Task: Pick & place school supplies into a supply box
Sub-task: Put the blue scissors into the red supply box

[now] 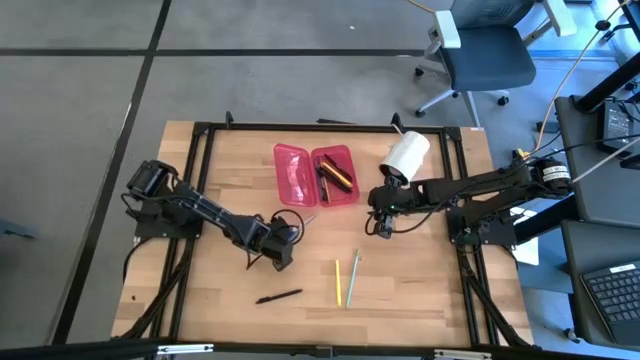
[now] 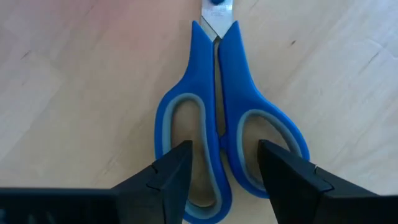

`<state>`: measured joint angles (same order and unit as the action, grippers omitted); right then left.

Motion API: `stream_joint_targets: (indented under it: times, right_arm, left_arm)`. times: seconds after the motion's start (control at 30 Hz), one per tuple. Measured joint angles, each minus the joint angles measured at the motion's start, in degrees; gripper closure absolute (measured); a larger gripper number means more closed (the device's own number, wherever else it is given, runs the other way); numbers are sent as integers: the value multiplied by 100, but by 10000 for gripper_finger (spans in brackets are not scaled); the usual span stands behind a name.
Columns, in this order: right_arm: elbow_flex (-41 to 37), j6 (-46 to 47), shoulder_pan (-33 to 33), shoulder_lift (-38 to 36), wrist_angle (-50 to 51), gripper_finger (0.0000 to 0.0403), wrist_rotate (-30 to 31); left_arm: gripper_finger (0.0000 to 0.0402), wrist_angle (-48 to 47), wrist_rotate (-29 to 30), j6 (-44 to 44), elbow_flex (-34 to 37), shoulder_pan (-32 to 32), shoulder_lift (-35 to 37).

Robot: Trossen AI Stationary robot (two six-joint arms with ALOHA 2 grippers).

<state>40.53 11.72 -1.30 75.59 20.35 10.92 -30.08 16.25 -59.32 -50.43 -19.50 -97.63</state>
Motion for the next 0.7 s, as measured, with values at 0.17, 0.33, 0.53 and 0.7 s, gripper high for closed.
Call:
stream_joint_targets:
  times: [0.17, 0.33, 0.53, 0.7]
  right_arm:
    - [1, -20, 0, 0, -1, 266, 3]
    - [2, -39, 0, 0, -1, 266, 11]
    - [2, -45, 0, 0, 1, 266, 12]
    - [2, -45, 0, 0, -8, 266, 11]
  left_arm:
    - [246, -14, -159, 8, -11, 85, -89]
    - [287, -19, -309, 8, -5, 95, -95]
    - [335, -10, -548, 5, 7, 58, -22]
    - [335, -9, -1009, 200, 39, -85, 350]
